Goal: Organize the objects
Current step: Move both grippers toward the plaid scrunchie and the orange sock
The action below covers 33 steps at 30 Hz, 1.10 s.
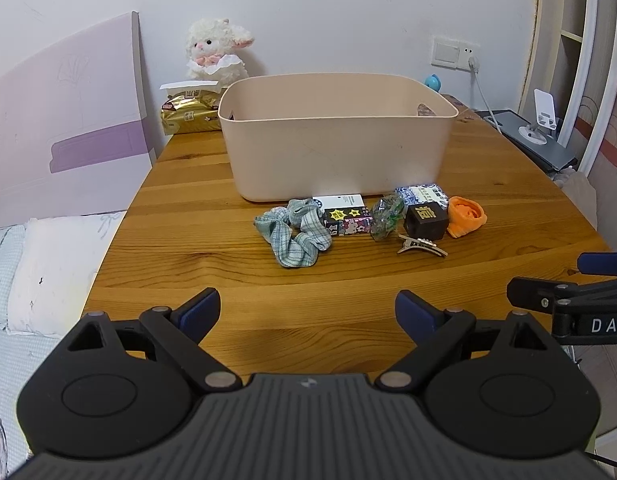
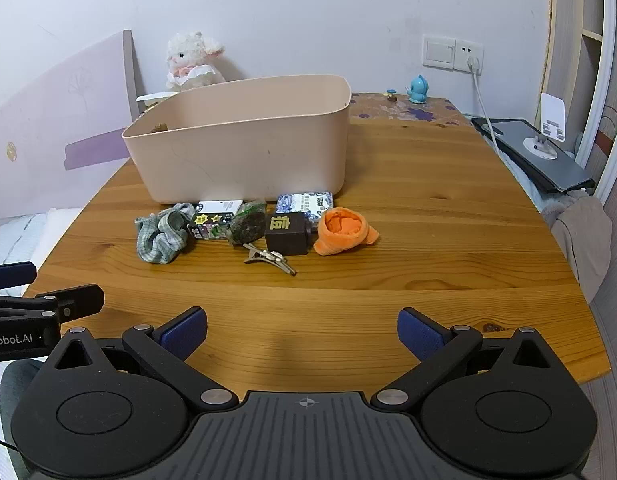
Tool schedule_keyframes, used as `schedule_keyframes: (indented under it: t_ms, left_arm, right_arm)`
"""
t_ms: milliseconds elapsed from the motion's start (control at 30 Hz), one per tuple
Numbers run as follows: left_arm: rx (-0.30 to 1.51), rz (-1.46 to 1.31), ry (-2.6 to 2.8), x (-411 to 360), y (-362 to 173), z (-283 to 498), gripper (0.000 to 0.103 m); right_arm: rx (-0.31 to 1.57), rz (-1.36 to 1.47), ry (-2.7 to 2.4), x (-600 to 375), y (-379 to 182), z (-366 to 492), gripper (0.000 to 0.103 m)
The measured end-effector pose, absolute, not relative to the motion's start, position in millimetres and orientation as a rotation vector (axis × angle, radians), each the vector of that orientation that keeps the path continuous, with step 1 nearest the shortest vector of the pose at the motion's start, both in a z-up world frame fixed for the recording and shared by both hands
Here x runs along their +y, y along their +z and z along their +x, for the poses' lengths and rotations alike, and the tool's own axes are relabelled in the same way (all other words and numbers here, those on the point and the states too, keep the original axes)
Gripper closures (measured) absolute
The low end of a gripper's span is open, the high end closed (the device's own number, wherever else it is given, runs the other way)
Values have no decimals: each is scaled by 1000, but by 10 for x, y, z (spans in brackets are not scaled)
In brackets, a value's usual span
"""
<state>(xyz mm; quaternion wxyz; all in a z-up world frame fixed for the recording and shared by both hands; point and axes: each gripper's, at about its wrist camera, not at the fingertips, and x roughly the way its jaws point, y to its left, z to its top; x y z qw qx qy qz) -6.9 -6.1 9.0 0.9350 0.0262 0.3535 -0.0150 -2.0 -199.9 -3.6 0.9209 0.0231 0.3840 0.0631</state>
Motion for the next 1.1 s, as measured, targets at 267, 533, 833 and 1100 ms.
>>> schedule_keyframes:
  t_ms: [267, 533, 833, 1100]
  left_arm:
    - [729, 48, -30, -45, 71, -45, 8]
    - [732, 34, -27, -28, 55, -28, 8]
    - [729, 33, -34, -25, 51, 2, 8]
    - [727, 26, -24, -11, 31, 58, 8]
  right_arm:
    - [794, 49, 132, -2017, -47, -5, 0]
    - [796, 49, 132, -2027, -55, 3, 0]
    - [802, 42, 110, -2056, -68, 45, 0]
    - [809, 35, 104, -2062, -98, 107, 0]
